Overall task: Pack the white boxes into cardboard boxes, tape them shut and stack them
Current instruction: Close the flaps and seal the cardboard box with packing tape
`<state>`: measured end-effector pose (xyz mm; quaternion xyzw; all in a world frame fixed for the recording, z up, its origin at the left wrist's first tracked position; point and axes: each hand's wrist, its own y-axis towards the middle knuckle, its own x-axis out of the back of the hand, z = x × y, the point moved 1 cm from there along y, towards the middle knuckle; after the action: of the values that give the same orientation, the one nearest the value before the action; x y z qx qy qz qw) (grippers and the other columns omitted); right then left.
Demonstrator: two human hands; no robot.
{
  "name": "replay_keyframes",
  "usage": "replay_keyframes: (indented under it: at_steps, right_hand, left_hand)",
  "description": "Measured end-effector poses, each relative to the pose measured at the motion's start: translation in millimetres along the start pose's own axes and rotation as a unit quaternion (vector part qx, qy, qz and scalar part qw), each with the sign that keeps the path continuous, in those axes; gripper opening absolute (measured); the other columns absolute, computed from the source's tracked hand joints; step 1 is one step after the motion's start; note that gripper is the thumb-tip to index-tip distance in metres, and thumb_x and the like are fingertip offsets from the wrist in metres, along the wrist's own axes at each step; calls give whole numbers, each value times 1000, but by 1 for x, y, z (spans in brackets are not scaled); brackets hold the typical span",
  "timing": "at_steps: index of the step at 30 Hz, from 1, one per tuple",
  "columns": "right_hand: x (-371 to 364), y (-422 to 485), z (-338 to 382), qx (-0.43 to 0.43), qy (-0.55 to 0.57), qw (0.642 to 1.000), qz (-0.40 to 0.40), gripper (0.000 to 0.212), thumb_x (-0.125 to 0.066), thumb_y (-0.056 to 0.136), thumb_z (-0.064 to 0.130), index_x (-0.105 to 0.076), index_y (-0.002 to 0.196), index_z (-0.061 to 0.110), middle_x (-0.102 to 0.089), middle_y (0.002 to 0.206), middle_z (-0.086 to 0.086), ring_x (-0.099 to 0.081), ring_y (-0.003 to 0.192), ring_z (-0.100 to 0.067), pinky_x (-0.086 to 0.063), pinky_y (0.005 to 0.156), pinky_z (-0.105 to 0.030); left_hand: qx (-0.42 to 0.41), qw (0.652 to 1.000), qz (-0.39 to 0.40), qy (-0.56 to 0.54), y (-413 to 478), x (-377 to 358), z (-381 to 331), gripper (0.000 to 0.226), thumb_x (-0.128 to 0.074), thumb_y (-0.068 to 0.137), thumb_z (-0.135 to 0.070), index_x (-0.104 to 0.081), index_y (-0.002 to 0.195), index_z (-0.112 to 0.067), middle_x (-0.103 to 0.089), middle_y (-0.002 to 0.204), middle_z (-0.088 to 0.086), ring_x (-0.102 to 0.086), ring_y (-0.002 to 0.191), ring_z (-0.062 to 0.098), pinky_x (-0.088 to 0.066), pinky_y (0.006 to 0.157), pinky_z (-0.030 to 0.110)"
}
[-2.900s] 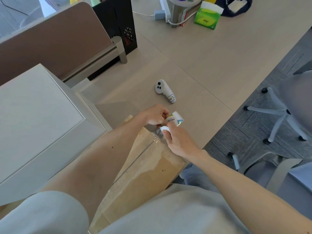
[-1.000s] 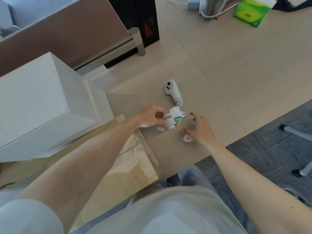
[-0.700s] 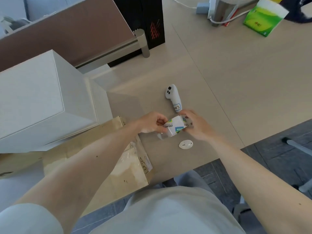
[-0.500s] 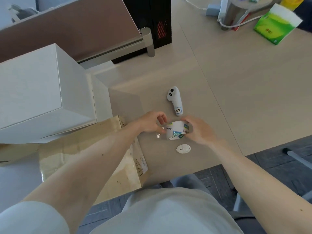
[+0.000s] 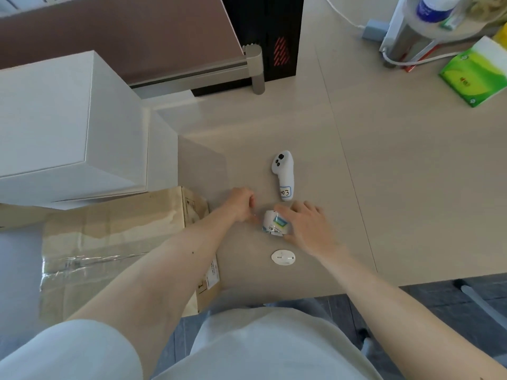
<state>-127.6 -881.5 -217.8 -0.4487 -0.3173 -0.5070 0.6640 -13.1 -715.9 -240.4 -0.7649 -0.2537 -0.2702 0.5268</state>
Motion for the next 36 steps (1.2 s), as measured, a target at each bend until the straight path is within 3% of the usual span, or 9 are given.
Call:
replay_keyframes:
  at_steps: [3, 5, 8, 14, 20, 26, 31, 34, 36]
  right_hand:
    - [-5, 2, 5, 27, -1, 1000, 0, 65, -73, 69, 13, -58, 130, 32, -59, 100, -4, -54, 95, -30, -38, 82, -38]
    - [-5, 3, 6, 31, -2, 999, 17, 67, -71, 72, 14, -53, 134, 33, -58, 108, -2, -52, 100, -29, -37, 85, -38]
    - [-4, 4, 3, 28, -3, 999, 42, 68, -70, 77, 23, -45, 139, 37, -54, 112, 1, -49, 105, -25, -36, 88, -36]
    - [7, 3, 4, 11, 16, 997, 78, 69, -68, 75, 53, -38, 136, 49, -52, 118, 6, -49, 110, -21, -40, 90, -36]
    - [41, 9, 19, -35, 65, 994, 76, 75, -59, 70, 41, -44, 143, 33, -50, 130, 0, -45, 123, -25, -43, 93, -37]
    - [55, 10, 91, 1, 153, 988, -36, 51, -68, 81, 15, -59, 129, 26, -49, 111, 7, -49, 110, -15, -36, 87, -28]
    - [33, 0, 186, 98, 150, 980, -87, 38, -64, 83, 14, -65, 121, 16, -60, 114, -7, -56, 111, -26, -44, 94, -35]
    - [7, -7, 229, 134, 125, 982, -37, 42, -60, 87, 17, -60, 129, 14, -56, 130, -9, -48, 125, -29, -38, 107, -43]
    - [-11, -15, 248, 148, 89, 985, -18, 45, -57, 91, 21, -55, 135, 18, -47, 142, -7, -38, 134, -28, -29, 113, -44]
  left_hand:
    - [21, 999, -24, 21, 2, -8, -1, 37, -81, 71, -9, -47, 66, -22, -61, 87, 4, -56, 79, 18, -38, 60, 24]
    - [39, 998, -27, 47, -1, -5, -3, 24, -79, 73, -8, -57, 79, -16, -65, 95, 10, -63, 88, 25, -46, 69, 27]
    - [51, 995, -11, 80, -2, -1, 0, 49, -90, 67, -21, -62, 105, -9, -65, 108, 12, -65, 101, 30, -50, 81, 35]
    - [-1, 997, -77, -1, -7, 8, -3, 28, -64, 82, 3, -65, 106, -12, -66, 115, 12, -64, 102, 30, -46, 79, 30]
    - [-93, 944, -271, -166, -47, 52, 6, 10, -60, 86, -3, -66, 93, -8, -67, 86, 6, -58, 76, 20, -51, 76, 33]
    - [-144, 891, -362, -232, -124, 76, 59, 5, -62, 85, -4, -64, 87, -8, -66, 81, 7, -60, 72, 23, -48, 70, 28]
    - [-95, 874, -418, -230, -185, 63, 130, 4, -67, 83, -11, -63, 82, -12, -67, 80, 2, -63, 74, 24, -51, 72, 35]
    - [-19, 874, -434, -218, -219, 49, 177, 15, -71, 83, -17, -67, 98, -12, -66, 102, 0, -59, 88, 21, -36, 75, 25]
    - [36, 879, -435, -192, -239, 37, 207, 30, -73, 84, -28, -64, 110, -17, -58, 118, -3, -55, 100, 20, -34, 89, 27]
